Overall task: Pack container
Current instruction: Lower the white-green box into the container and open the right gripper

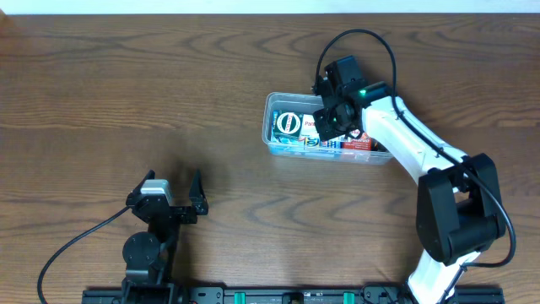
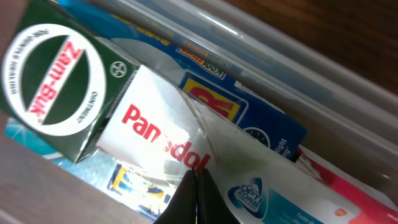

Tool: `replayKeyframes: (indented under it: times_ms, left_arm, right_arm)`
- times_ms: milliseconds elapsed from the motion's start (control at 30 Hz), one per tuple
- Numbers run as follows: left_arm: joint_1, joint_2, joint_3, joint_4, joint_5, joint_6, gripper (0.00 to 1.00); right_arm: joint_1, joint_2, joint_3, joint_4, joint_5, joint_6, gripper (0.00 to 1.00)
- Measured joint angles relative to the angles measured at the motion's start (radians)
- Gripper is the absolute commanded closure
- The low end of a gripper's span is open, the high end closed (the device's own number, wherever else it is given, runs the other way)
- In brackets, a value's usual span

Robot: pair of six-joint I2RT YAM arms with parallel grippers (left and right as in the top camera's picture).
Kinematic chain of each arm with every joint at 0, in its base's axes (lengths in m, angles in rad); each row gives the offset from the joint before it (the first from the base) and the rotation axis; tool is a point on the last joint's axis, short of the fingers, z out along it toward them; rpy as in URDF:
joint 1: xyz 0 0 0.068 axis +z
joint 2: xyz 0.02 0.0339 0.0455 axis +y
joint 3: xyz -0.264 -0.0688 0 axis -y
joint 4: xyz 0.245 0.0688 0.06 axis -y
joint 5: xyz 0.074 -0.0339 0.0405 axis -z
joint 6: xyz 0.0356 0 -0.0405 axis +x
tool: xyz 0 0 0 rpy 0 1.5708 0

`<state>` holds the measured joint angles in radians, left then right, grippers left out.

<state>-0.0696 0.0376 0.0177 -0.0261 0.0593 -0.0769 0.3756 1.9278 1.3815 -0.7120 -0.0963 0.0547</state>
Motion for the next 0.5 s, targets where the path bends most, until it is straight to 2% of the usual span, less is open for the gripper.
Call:
replayKeyframes:
  times_ms: [500]
  left_arm:
    - [0.000,0.000,0.000,0.000,0.000,0.000,0.02]
  right_arm:
    - [0.000,0.015,0.044,-0.034,0.009,0.026,0.99]
